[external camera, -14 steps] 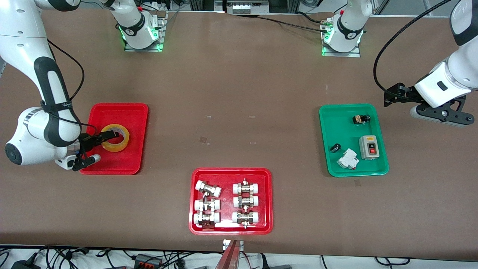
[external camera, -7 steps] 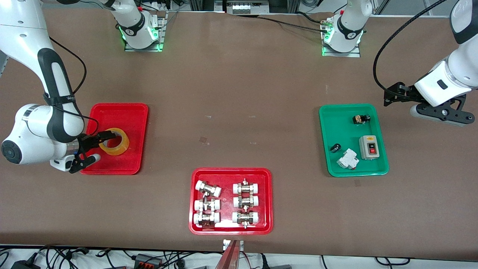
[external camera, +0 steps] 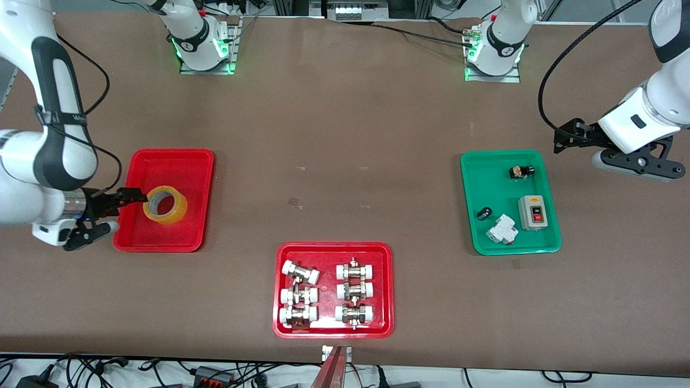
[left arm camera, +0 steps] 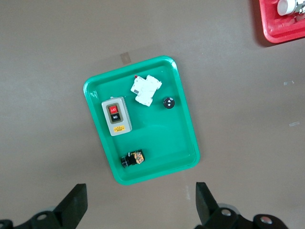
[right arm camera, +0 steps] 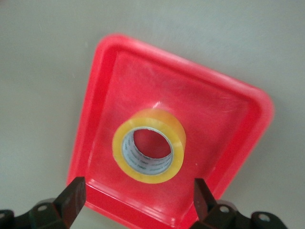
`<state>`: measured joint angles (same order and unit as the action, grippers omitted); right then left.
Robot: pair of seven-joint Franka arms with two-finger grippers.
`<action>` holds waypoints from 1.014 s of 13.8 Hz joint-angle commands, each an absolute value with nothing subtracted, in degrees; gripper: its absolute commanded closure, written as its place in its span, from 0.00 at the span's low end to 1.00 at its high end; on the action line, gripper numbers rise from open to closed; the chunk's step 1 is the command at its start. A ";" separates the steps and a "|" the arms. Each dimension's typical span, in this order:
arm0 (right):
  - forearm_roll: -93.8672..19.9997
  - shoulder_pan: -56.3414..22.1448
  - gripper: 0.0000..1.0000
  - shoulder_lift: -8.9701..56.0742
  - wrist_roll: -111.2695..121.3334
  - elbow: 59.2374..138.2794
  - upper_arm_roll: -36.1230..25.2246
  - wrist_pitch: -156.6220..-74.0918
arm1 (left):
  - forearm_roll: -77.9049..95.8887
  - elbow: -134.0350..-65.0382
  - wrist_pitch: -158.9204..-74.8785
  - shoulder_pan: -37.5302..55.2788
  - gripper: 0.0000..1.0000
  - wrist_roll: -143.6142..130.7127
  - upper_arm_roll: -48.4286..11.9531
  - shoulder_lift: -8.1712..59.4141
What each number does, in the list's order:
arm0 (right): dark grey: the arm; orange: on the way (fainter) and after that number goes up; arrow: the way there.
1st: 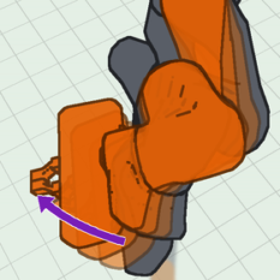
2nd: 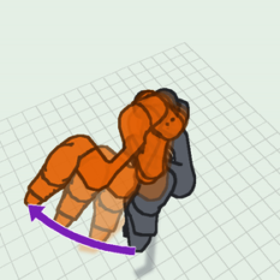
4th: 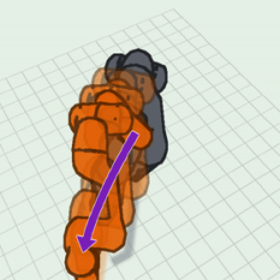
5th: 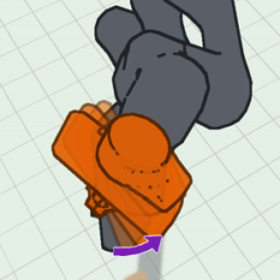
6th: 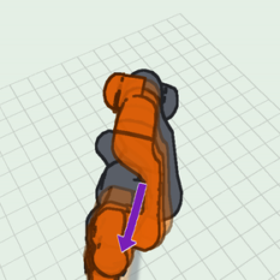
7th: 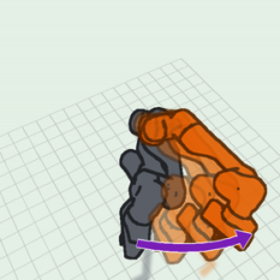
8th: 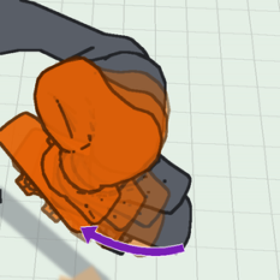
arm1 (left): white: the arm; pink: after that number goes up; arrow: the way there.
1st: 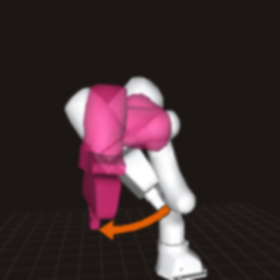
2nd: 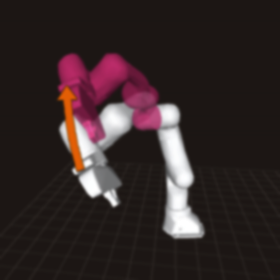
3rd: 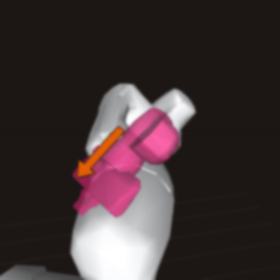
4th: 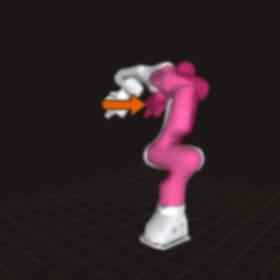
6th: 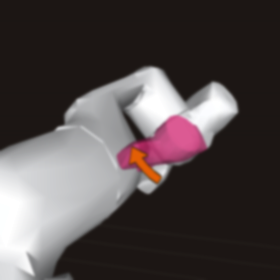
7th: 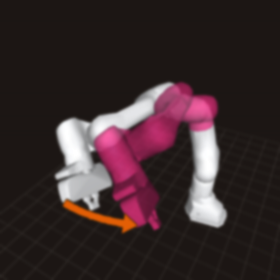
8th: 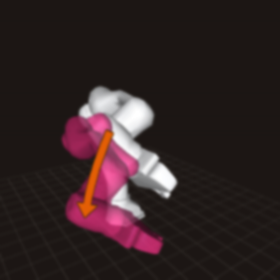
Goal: Left arm passes tape to right arm into tray
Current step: 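Open the right gripper and lift it away from the tape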
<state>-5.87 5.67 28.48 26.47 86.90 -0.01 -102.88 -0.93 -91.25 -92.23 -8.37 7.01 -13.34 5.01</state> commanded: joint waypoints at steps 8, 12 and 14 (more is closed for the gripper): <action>-3.34 4.39 0.00 23.12 5.36 66.03 0.09 -79.28 | -1.23 -90.62 -92.20 -8.70 0.00 7.47 -13.80 4.57; -1.68 4.13 0.00 23.20 0.99 64.86 0.09 -81.02 | -1.14 -90.44 -92.28 -8.70 0.00 7.47 -13.89 4.48; -0.71 3.26 0.00 23.12 -1.67 65.04 0.26 -85.06 | -1.23 -90.09 -92.20 -8.70 0.00 7.47 -13.89 4.40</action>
